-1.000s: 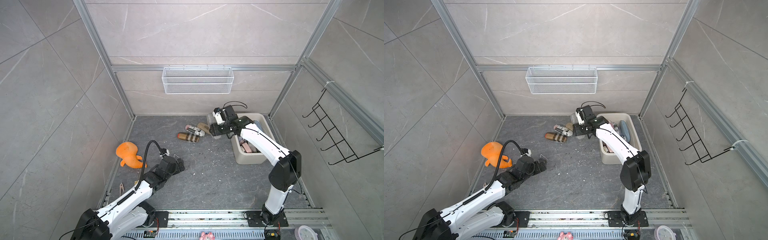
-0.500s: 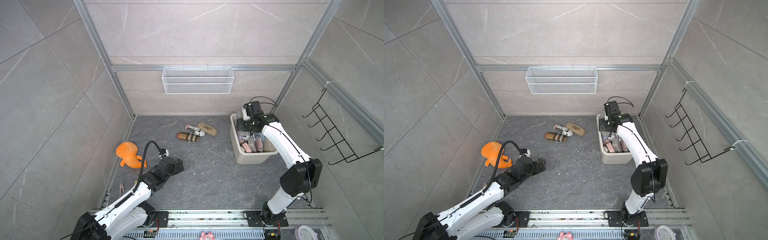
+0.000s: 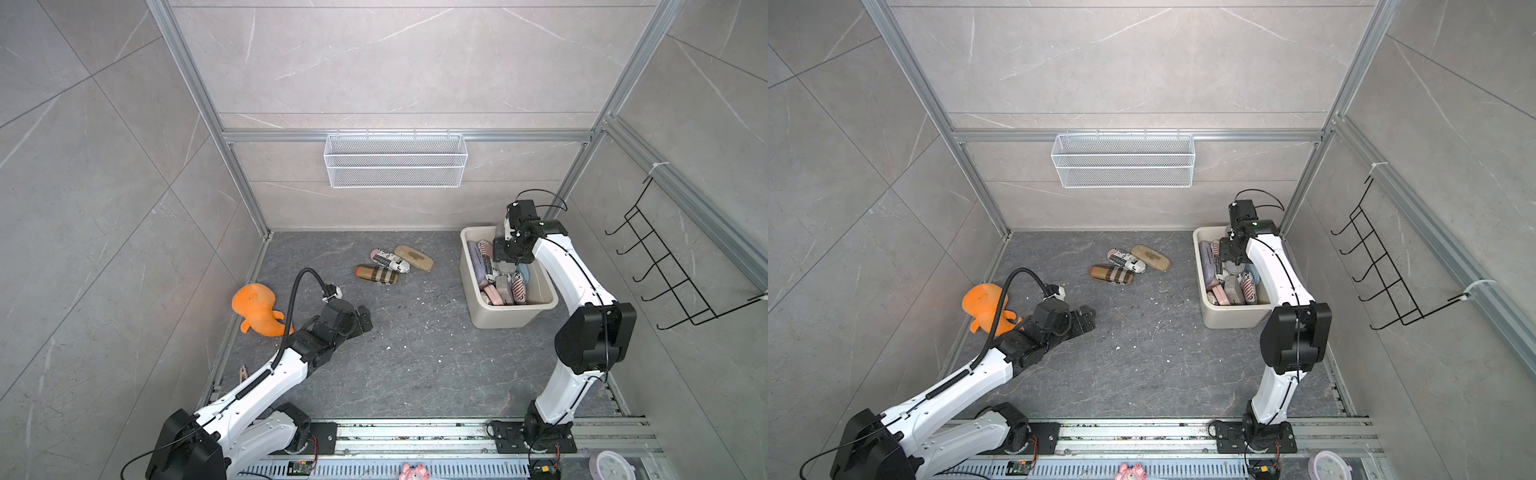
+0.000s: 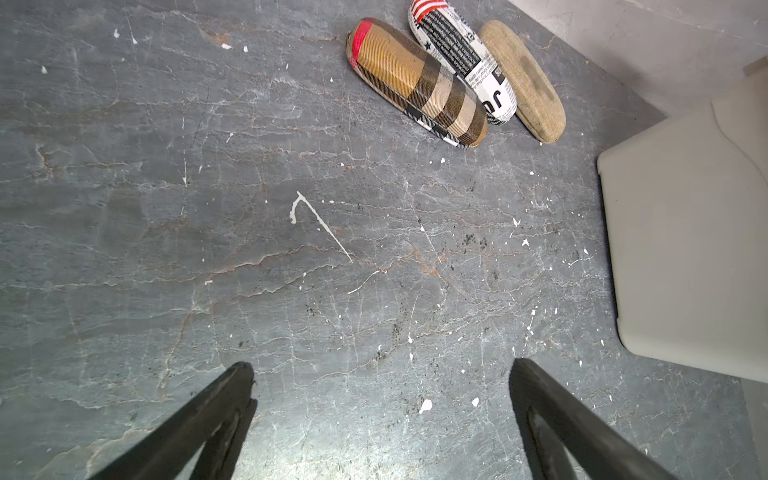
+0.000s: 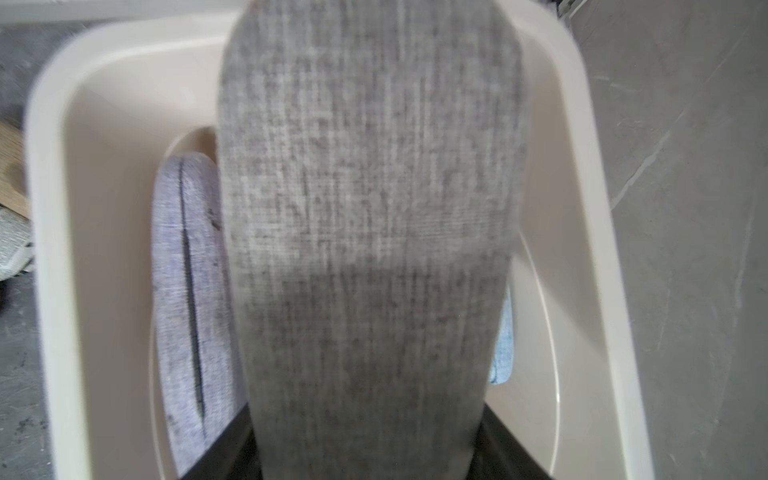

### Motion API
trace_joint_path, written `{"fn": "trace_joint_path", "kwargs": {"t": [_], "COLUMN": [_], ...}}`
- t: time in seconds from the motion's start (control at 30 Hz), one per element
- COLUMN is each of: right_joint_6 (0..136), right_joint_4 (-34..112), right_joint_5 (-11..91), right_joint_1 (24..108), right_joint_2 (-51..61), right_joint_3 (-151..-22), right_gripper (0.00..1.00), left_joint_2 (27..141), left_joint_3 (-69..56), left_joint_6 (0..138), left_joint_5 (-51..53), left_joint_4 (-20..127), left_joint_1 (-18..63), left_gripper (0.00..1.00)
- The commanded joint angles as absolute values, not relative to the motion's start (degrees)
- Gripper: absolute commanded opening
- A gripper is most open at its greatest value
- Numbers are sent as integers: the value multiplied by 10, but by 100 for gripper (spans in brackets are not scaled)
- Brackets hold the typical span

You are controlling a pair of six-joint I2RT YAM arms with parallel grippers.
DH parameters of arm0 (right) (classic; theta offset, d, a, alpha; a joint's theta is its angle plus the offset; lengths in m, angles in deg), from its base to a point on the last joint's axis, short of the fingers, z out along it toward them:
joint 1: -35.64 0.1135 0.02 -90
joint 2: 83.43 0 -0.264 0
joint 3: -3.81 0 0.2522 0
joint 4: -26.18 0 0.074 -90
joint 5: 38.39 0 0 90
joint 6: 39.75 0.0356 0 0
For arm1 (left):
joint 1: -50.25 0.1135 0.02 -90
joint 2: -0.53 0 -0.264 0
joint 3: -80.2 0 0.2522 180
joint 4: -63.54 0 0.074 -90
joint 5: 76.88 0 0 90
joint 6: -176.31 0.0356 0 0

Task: Put the glasses cases into the storage boxes
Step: Place the glasses case in the storage box.

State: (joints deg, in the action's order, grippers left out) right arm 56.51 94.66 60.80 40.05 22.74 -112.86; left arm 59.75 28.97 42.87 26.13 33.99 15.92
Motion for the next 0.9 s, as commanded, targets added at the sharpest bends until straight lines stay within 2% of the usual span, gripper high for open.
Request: {"fn": "trace_joint_path", "kwargs": {"t": [0.0, 0.37, 0.73, 0.87], "right_joint_6": [554, 579, 597, 607], "right_joint_4": [963, 945, 952, 957], "right_joint_5": [631, 584, 565, 572], "right_joint_1": [397, 397, 397, 403], "right_joint_2": [250, 284, 273, 247], "right_joint_3": [-1156, -1126, -1140, -1142], "right_gripper": [62, 63, 76, 76], "left_joint_2": [591, 617, 664, 672], "left_joint_3": [274, 290, 263, 248], "left_joint_6": [441, 423, 426, 429], "left_joint_5": [264, 244, 214, 208], "left_joint_4": [325, 342, 361, 360], "left_joint_1": [166, 191, 208, 210], "left_gripper": [98, 98, 98, 98]}}
